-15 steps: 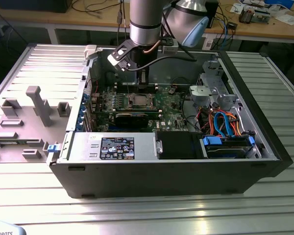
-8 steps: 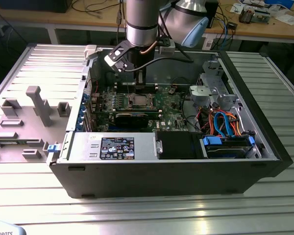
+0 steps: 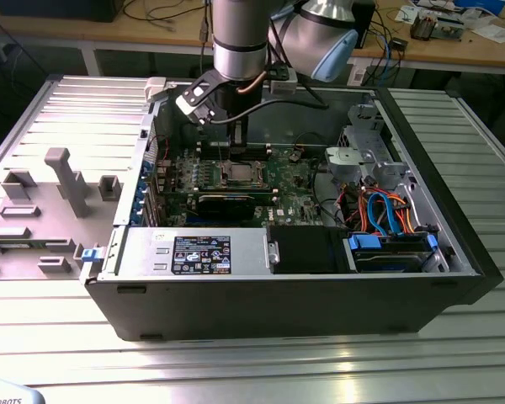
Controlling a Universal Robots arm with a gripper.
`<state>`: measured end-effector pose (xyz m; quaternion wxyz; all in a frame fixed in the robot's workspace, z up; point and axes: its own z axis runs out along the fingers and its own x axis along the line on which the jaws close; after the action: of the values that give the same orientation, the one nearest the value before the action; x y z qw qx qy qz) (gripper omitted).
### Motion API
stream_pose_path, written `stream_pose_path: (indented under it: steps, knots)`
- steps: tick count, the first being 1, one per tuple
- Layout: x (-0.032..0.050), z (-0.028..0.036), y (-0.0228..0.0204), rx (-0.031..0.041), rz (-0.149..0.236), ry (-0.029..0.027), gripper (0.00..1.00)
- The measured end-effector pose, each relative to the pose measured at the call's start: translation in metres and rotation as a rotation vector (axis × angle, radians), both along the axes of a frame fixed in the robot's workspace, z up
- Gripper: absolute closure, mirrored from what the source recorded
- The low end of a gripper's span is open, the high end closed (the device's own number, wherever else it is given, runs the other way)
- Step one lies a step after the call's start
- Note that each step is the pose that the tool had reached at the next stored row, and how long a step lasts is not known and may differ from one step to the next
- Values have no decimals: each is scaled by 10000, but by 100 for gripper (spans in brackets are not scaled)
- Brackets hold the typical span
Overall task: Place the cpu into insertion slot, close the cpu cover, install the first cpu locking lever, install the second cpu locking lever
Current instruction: 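Close the cpu cover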
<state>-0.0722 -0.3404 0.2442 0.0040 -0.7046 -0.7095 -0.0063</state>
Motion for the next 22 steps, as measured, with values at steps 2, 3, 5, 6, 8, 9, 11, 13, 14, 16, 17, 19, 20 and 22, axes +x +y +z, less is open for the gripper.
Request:
stream_pose_path:
  steps: [2, 3, 5, 6, 8, 9, 11, 13, 14, 16, 17, 19, 20, 22]
  knots:
    - [-1, 0, 0, 0, -2, 1, 89]
    - [-3, 0, 0, 0, -1, 0, 89]
    - [-74, -15, 2, 4, -1, 1, 89]
    - [-75, -33, 2, 5, -1, 0, 89]
    - [-77, -84, 2, 5, 0, 0, 89]
    - [-84, -119, 2, 4, 2, 0, 89]
    - [-88, -158, 2, 6, 13, 0, 89]
    - [-89, -160, 1, 2, 13, 2, 89]
    - [-89, -161, 2, 4, 12, 1, 89]
    - [-89, -162, 2, 5, 13, 0, 89]
    - [-89, -162, 2, 4, 12, 0, 89]
    - [-90, -162, 2, 5, 12, 0, 89]
    - [-94, -163, 2, 6, 10, -1, 89]
    - [-110, -169, 2, 5, 12, 0, 89]
